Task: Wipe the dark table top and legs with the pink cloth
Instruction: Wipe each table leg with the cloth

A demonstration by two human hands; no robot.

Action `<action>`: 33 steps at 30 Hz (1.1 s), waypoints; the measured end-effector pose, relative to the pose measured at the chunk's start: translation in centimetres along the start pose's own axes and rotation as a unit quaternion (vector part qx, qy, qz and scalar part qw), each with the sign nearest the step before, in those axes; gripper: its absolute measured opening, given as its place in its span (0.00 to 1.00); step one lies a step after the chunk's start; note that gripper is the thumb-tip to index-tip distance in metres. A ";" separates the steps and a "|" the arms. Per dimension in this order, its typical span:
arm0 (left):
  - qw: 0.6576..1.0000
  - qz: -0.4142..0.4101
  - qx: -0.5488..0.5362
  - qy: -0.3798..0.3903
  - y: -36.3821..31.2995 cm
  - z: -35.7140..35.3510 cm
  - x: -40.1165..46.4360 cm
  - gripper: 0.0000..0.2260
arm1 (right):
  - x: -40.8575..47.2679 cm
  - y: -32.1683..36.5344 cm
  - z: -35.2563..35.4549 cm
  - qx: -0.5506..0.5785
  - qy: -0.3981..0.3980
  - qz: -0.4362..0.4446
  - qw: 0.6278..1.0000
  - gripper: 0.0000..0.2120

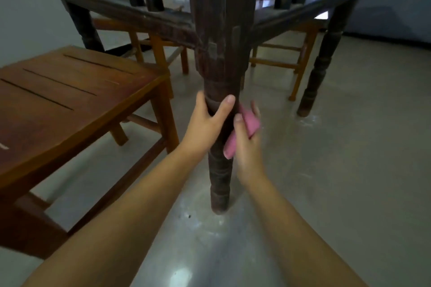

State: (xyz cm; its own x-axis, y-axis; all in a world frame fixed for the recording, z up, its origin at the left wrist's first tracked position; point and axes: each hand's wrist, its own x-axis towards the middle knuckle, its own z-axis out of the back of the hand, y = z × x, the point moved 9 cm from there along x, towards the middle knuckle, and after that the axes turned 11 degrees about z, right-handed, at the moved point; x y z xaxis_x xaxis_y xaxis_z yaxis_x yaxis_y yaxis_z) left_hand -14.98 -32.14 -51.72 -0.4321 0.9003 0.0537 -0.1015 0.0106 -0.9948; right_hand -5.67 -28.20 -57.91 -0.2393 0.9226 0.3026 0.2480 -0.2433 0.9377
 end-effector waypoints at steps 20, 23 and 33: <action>0.999 -0.035 -0.029 0.021 0.5 0.2 0.8 0.12 | -0.5 0.0 -1.0 0.035 -0.136 0.063 0.988 0.16; 0.999 -0.034 -0.030 0.022 0.3 0.2 0.7 0.12 | -4.0 -5.4 -0.6 0.036 -0.134 0.031 0.990 0.17; 0.999 -0.040 -0.019 0.011 0.5 0.1 0.8 0.11 | -1.9 -1.1 -0.9 0.061 -0.178 0.085 0.978 0.15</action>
State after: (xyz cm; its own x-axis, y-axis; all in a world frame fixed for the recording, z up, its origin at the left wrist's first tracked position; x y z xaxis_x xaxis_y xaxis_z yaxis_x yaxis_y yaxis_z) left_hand -15.47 -31.45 -52.15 -0.4033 0.9056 0.1312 -0.1006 0.0986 -0.9900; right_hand -6.39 -29.92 -59.39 0.1520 0.9233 0.3526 0.3706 -0.3840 0.8457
